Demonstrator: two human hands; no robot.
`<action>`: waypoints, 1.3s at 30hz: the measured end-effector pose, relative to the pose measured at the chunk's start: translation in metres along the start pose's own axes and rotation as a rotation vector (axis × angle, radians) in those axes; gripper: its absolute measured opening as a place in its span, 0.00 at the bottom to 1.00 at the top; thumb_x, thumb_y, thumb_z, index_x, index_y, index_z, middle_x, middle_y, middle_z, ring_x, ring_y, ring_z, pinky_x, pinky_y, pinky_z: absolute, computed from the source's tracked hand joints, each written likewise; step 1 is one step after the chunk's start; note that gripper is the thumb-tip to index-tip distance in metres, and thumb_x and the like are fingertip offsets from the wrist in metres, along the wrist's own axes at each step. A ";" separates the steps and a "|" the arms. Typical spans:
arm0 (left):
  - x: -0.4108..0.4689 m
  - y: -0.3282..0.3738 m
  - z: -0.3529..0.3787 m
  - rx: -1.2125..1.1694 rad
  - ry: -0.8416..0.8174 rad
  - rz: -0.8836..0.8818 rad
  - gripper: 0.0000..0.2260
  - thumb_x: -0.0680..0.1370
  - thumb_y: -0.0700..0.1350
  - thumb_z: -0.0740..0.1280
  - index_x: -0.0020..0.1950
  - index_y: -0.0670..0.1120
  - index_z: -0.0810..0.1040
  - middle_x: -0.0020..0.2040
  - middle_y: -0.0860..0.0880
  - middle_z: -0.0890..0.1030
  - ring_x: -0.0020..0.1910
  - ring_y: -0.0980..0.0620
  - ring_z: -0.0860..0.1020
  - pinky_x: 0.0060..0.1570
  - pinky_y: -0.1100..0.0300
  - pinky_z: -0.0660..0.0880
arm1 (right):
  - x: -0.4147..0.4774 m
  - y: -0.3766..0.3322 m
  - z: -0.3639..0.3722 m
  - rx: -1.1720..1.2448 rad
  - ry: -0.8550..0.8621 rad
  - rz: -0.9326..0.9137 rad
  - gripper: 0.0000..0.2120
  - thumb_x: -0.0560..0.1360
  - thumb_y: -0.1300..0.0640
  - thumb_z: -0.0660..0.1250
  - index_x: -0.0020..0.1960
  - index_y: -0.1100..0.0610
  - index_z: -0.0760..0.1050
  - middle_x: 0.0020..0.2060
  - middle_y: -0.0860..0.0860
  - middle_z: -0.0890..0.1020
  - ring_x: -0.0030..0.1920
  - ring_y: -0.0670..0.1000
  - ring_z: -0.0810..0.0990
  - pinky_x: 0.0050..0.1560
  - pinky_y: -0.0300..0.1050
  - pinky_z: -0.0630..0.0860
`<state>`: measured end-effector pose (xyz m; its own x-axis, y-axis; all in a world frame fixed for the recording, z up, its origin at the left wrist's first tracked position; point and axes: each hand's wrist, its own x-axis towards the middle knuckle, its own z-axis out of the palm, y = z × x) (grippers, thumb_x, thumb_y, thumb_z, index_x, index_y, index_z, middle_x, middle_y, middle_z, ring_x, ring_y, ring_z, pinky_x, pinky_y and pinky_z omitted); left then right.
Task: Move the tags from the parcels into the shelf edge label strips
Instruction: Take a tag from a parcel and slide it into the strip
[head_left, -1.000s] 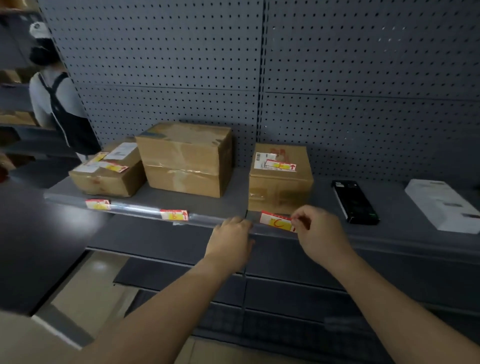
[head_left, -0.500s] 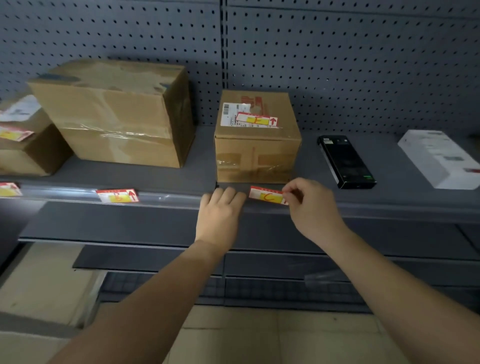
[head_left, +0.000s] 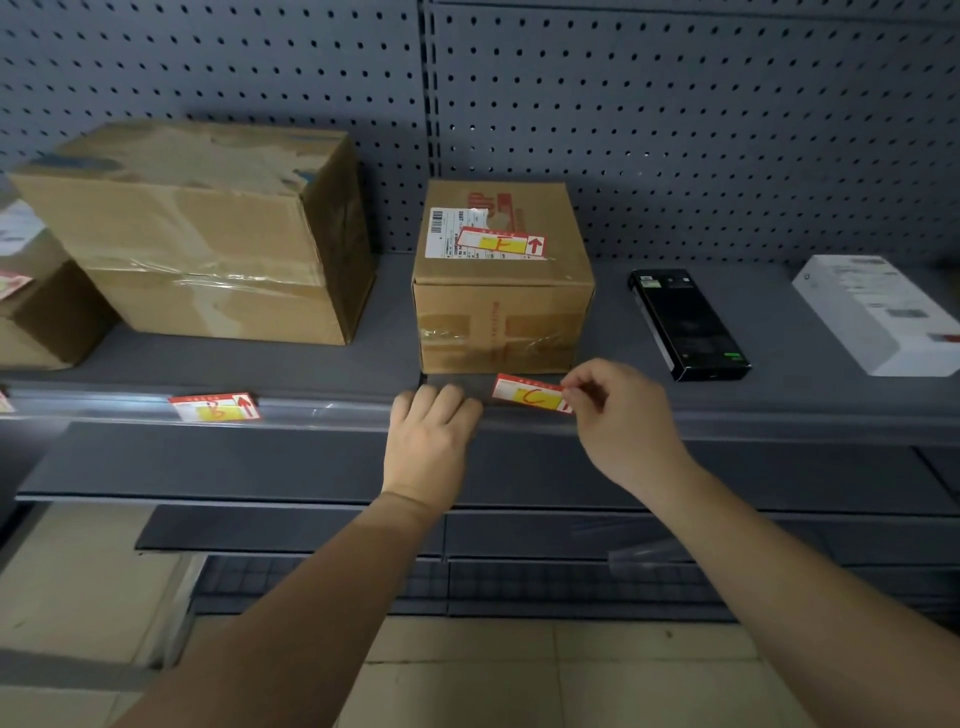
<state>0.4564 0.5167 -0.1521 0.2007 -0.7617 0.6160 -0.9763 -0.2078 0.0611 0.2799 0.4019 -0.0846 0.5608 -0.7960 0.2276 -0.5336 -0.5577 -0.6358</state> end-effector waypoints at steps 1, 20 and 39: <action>0.000 0.001 -0.001 -0.001 -0.004 -0.015 0.13 0.65 0.32 0.73 0.44 0.46 0.77 0.42 0.46 0.75 0.41 0.44 0.70 0.44 0.52 0.62 | 0.000 -0.001 0.000 -0.002 -0.006 -0.006 0.05 0.78 0.60 0.68 0.48 0.50 0.79 0.43 0.45 0.79 0.43 0.41 0.77 0.40 0.28 0.69; -0.007 -0.008 -0.031 -0.241 -0.247 -0.089 0.06 0.71 0.39 0.70 0.46 0.48 0.78 0.41 0.50 0.77 0.44 0.46 0.74 0.46 0.54 0.70 | 0.002 -0.012 0.021 -0.218 -0.116 -0.201 0.06 0.79 0.63 0.64 0.50 0.57 0.79 0.47 0.51 0.77 0.48 0.53 0.75 0.44 0.48 0.73; 0.035 0.013 -0.098 -0.066 -0.230 -0.170 0.08 0.73 0.48 0.66 0.52 0.51 0.77 0.50 0.52 0.77 0.53 0.49 0.73 0.52 0.54 0.68 | -0.013 -0.059 -0.027 -0.195 -0.045 -0.268 0.09 0.76 0.54 0.68 0.55 0.54 0.80 0.52 0.47 0.77 0.53 0.49 0.75 0.54 0.45 0.75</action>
<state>0.4427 0.5473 -0.0530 0.3682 -0.8400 0.3985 -0.9285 -0.3101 0.2042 0.2867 0.4390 -0.0302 0.7225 -0.6063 0.3323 -0.4718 -0.7837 -0.4039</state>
